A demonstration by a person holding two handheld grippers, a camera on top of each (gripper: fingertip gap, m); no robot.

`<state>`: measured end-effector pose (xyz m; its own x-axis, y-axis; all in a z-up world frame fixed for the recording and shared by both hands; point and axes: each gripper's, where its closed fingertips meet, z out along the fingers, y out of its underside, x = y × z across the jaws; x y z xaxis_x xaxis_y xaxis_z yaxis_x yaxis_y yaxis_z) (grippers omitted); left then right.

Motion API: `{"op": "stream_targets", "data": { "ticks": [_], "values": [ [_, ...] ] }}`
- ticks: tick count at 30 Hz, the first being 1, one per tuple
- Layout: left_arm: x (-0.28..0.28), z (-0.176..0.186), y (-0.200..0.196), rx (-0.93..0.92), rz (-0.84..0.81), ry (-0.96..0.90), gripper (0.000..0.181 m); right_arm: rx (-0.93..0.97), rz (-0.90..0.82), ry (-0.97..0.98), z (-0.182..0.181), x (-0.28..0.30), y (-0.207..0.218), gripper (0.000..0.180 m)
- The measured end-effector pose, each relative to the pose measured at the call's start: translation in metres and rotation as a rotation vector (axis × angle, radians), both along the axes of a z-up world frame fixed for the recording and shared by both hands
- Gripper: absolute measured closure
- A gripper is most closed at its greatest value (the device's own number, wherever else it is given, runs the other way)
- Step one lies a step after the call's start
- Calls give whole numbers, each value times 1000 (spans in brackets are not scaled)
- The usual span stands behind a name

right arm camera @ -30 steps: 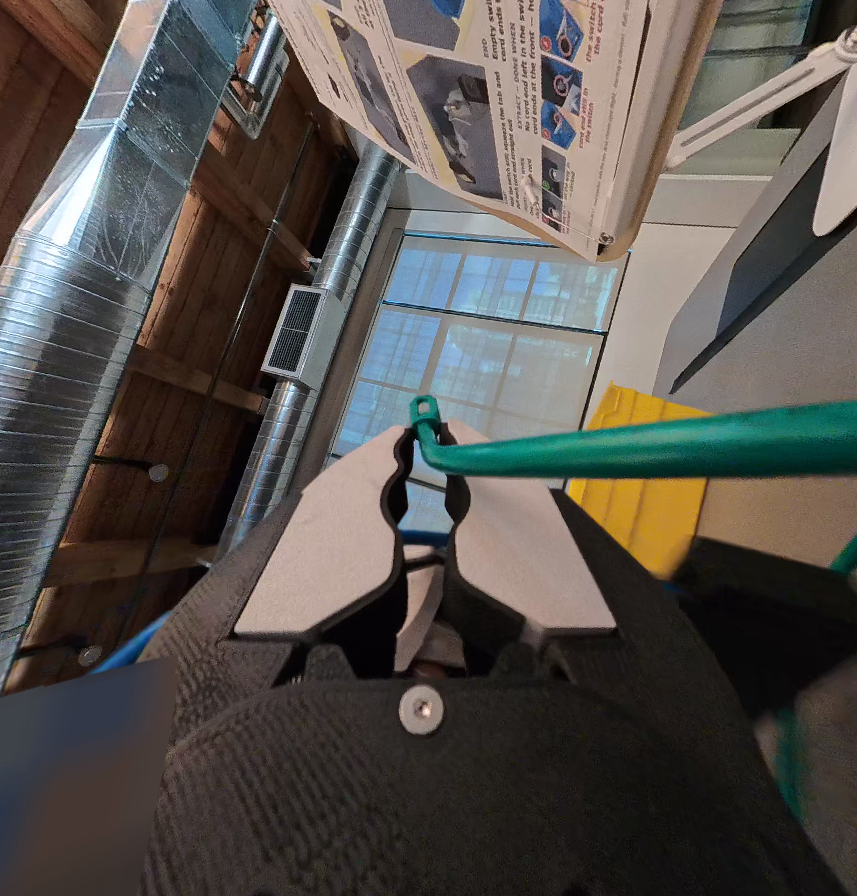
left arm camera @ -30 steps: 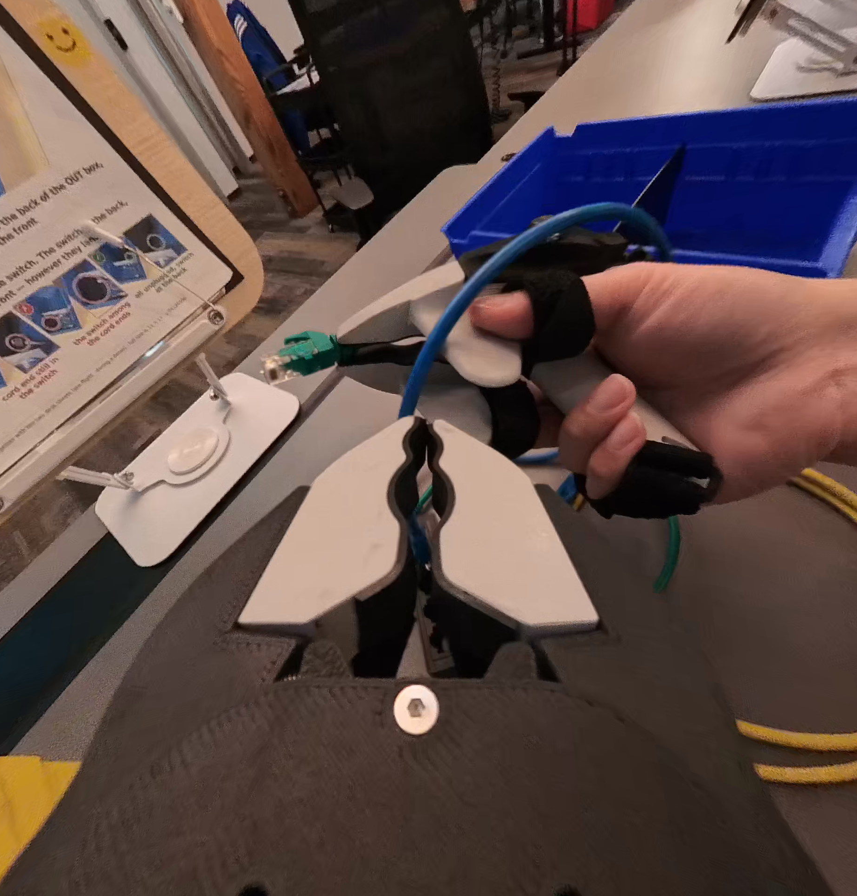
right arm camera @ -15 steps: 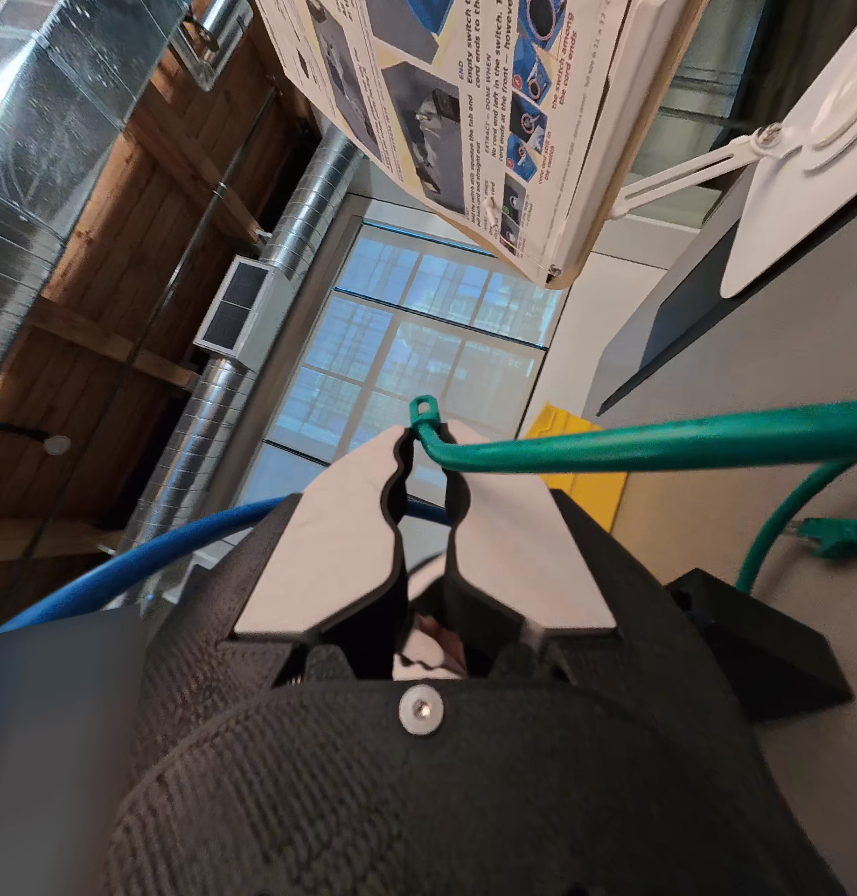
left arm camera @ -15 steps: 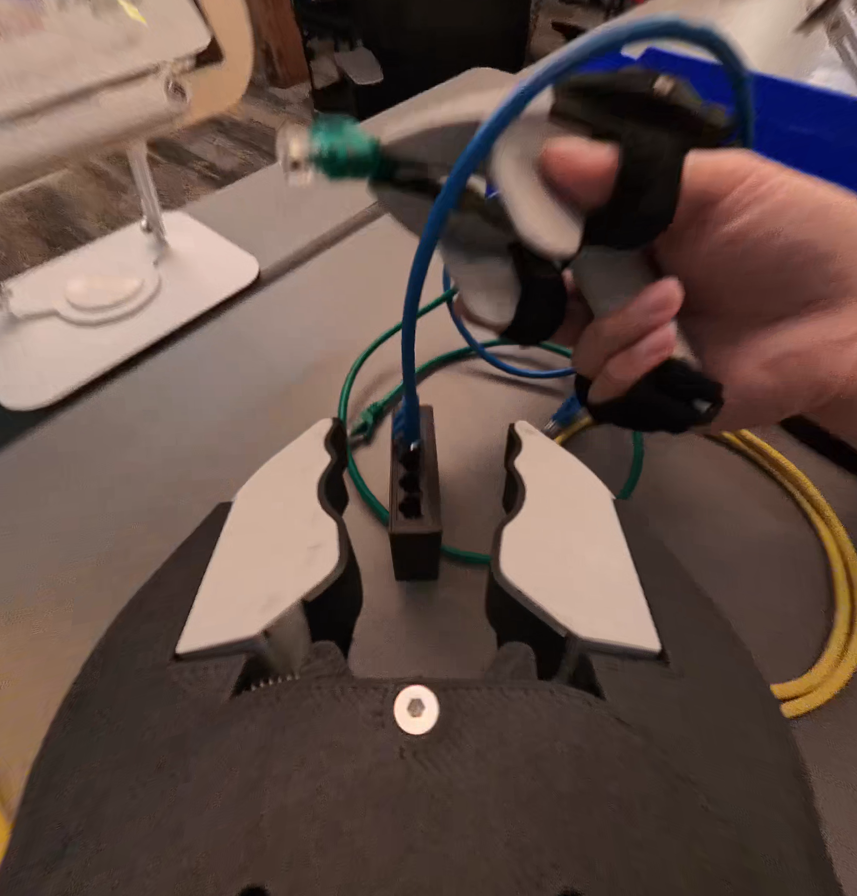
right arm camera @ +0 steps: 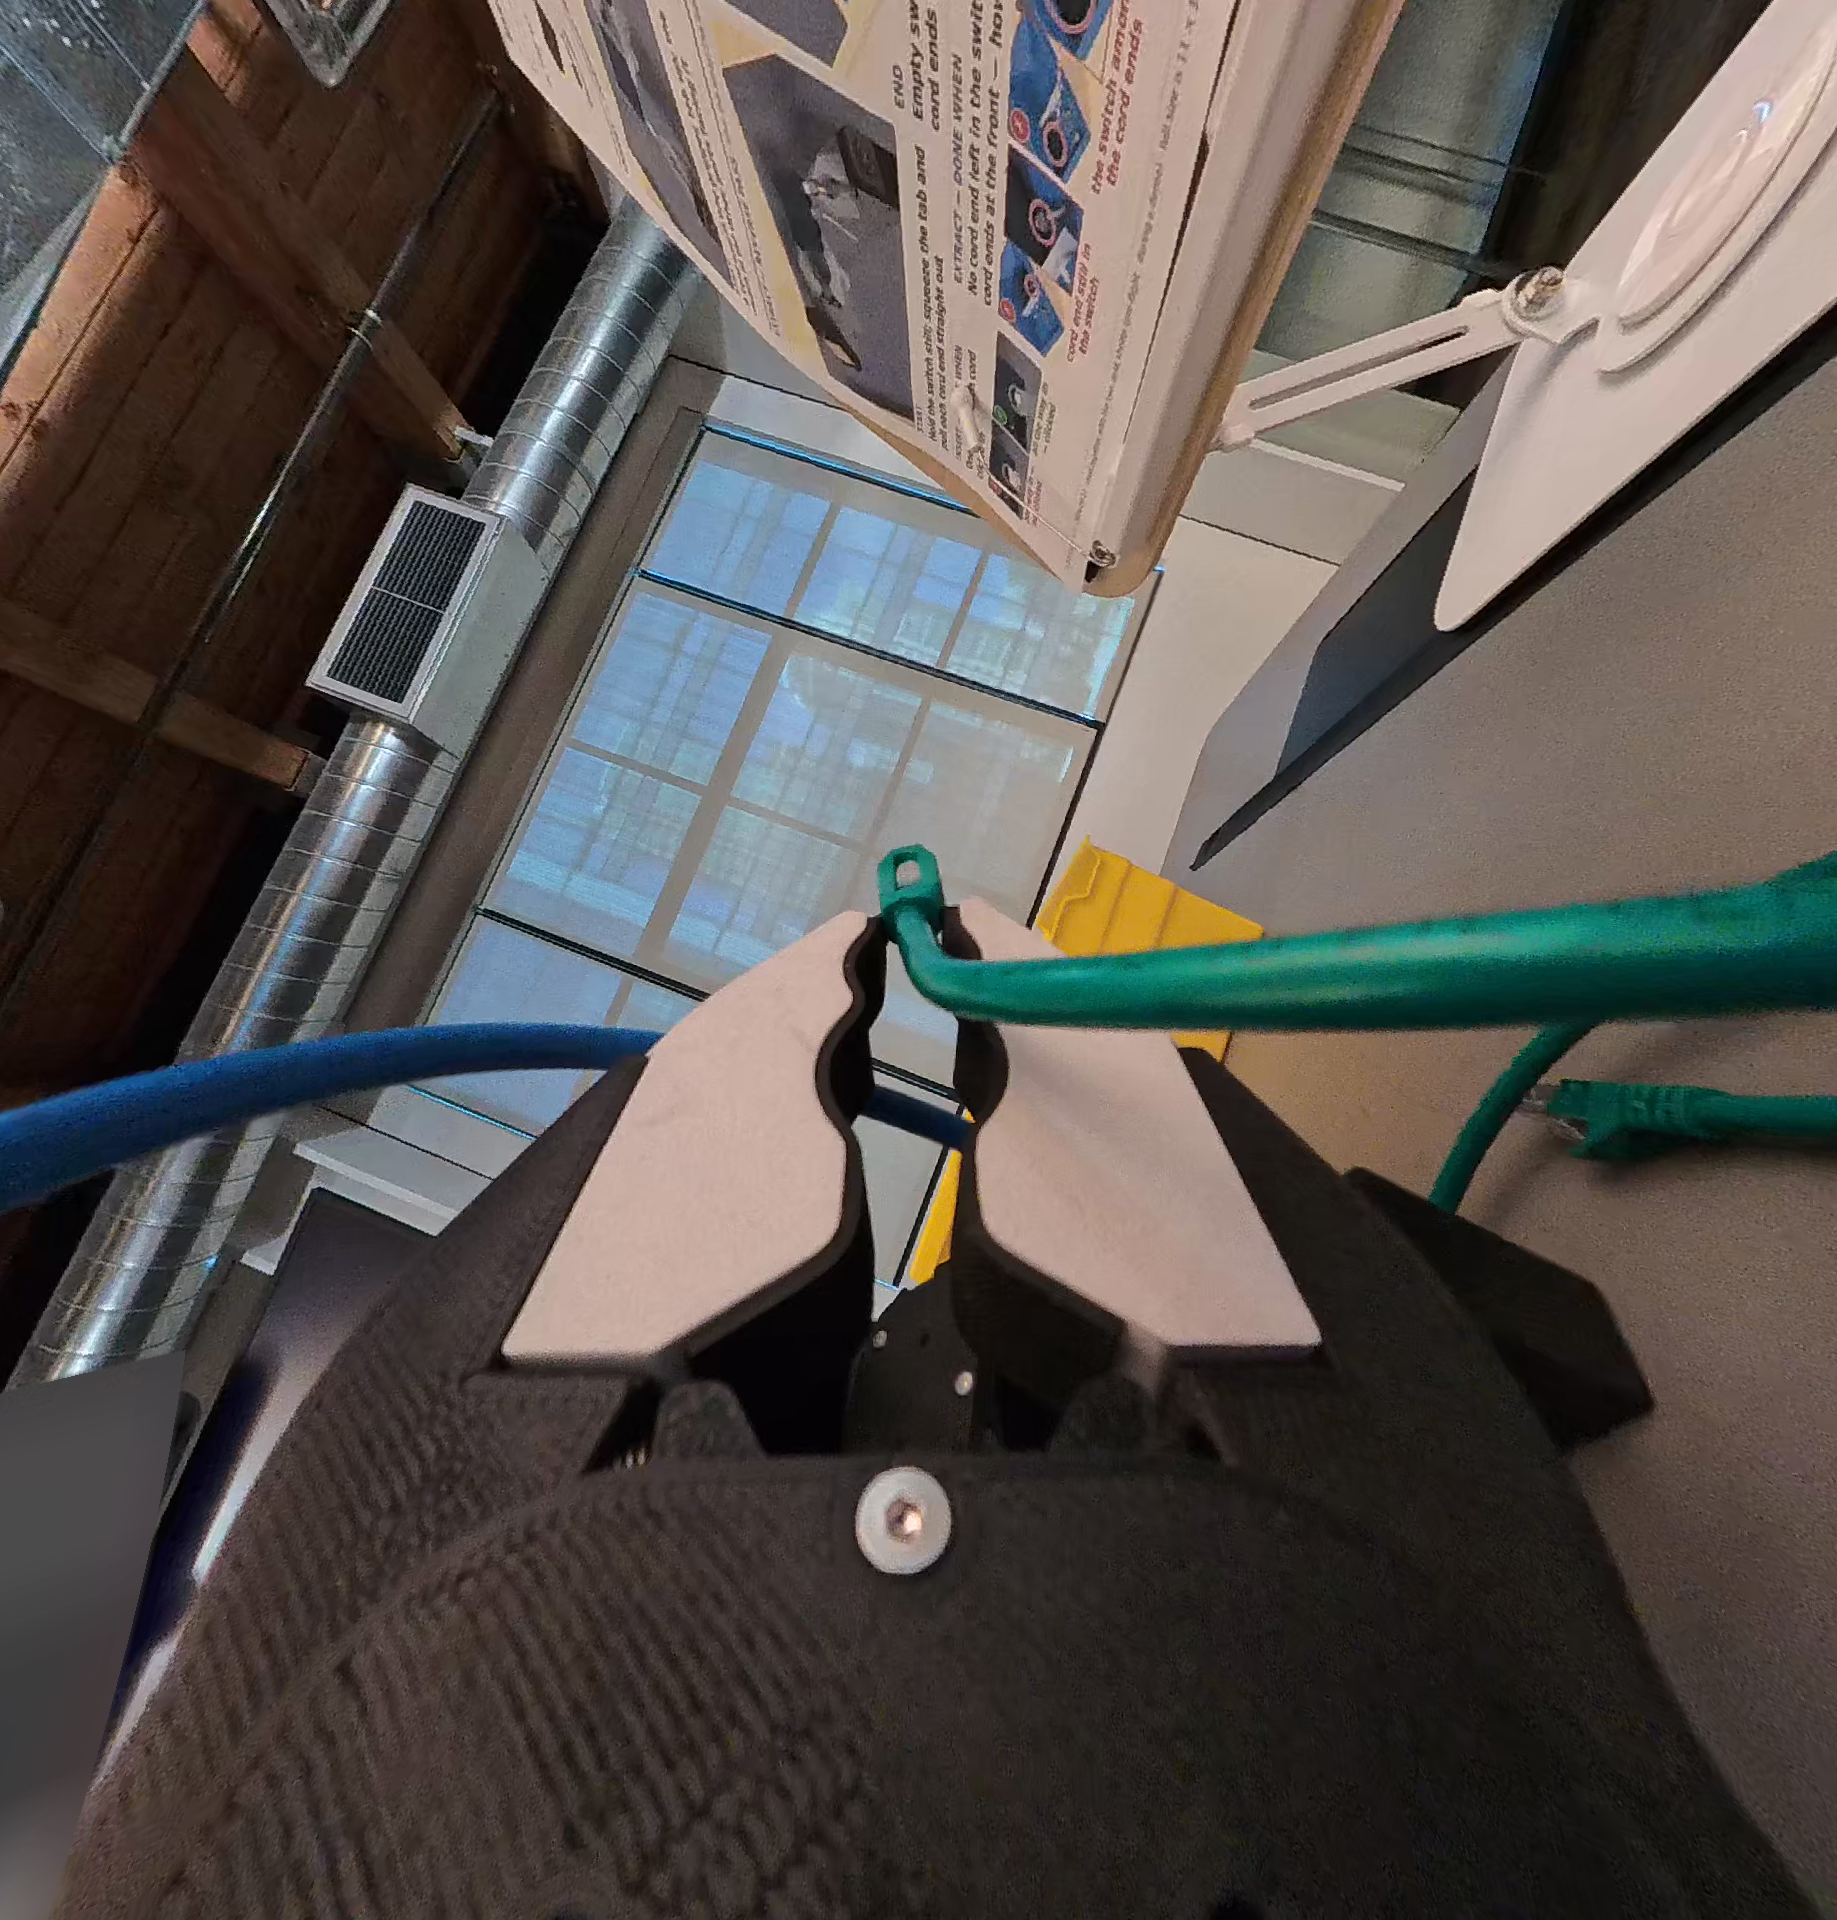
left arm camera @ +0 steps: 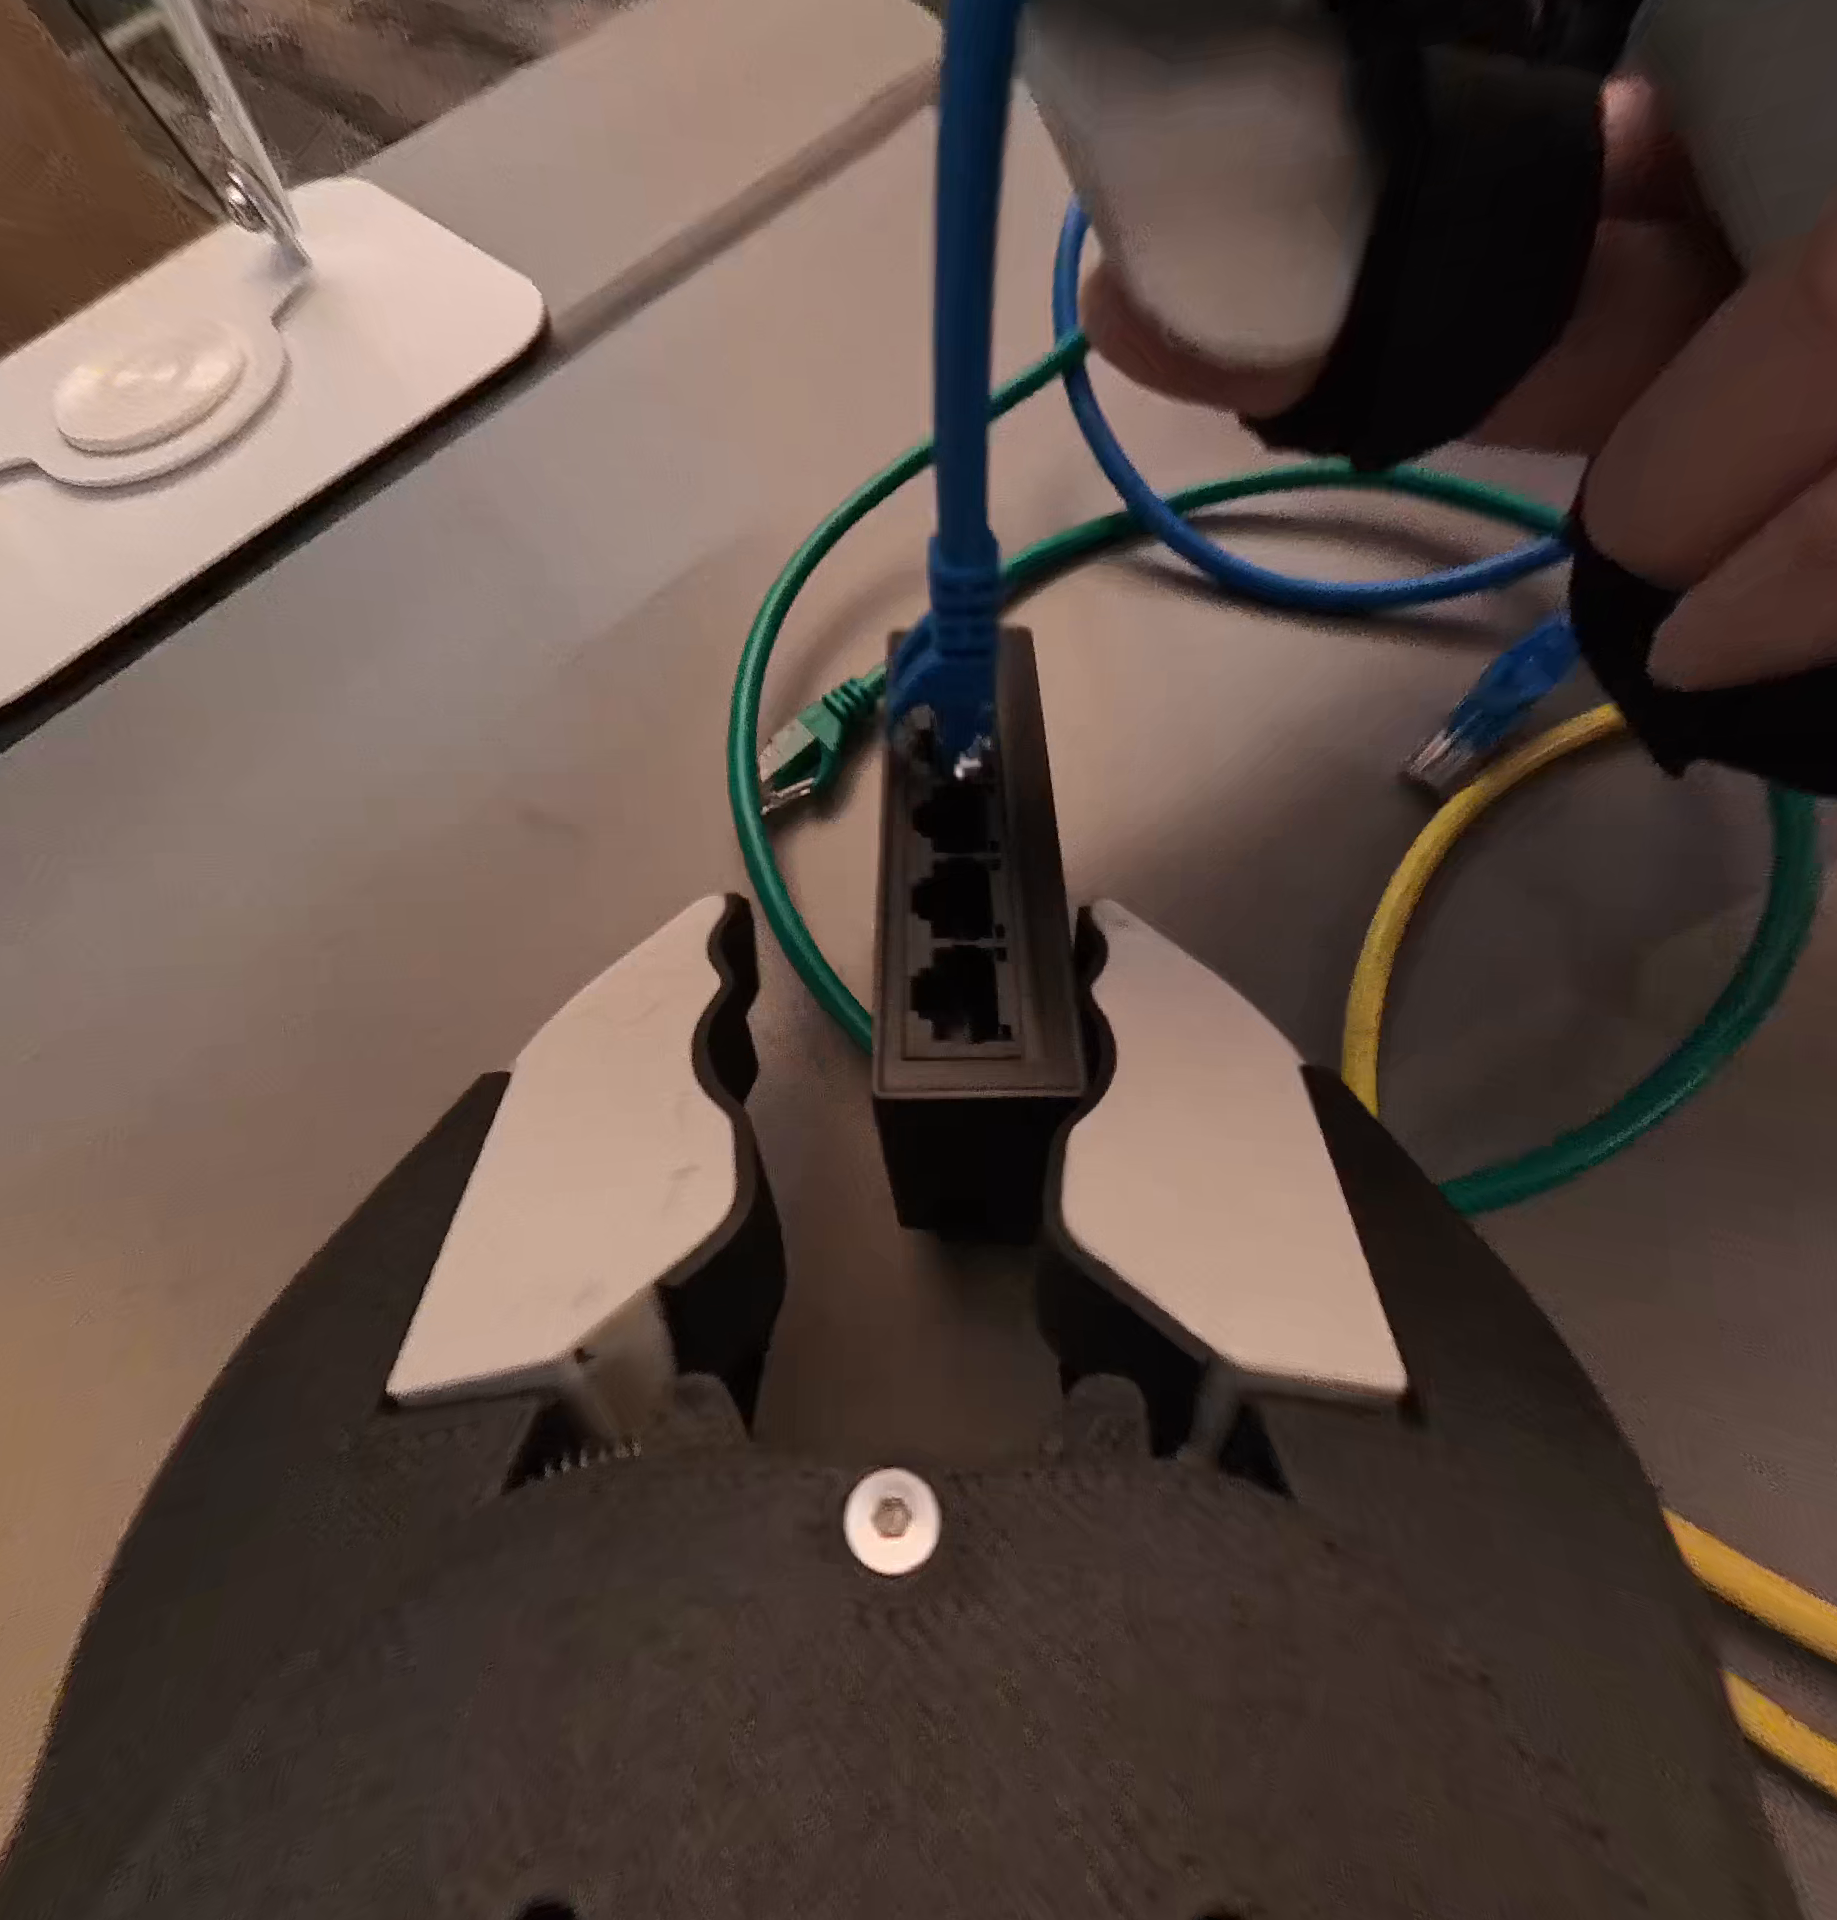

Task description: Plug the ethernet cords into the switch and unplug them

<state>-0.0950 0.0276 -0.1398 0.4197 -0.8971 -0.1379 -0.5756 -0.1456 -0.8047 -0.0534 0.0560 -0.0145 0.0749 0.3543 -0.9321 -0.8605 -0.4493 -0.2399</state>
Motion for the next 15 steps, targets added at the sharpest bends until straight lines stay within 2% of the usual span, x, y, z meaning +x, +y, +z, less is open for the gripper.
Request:
{"op": "stream_targets", "data": {
  "ticks": [1,2,9,15],
  "values": [
    [2,-5,-2,2,-19,41,133,-2,0,-3,-1,0,0,168],
    [4,-9,-5,7,-45,72,152,-3,-2,-6,-1,1,0,168],
    [0,23,9,80,-28,-15,153,12,-34,-32,3,12,-1,168],
    [-15,91,31,334,32,-28,153,34,-14,-132,6,3,-3,169]
  ]
}}
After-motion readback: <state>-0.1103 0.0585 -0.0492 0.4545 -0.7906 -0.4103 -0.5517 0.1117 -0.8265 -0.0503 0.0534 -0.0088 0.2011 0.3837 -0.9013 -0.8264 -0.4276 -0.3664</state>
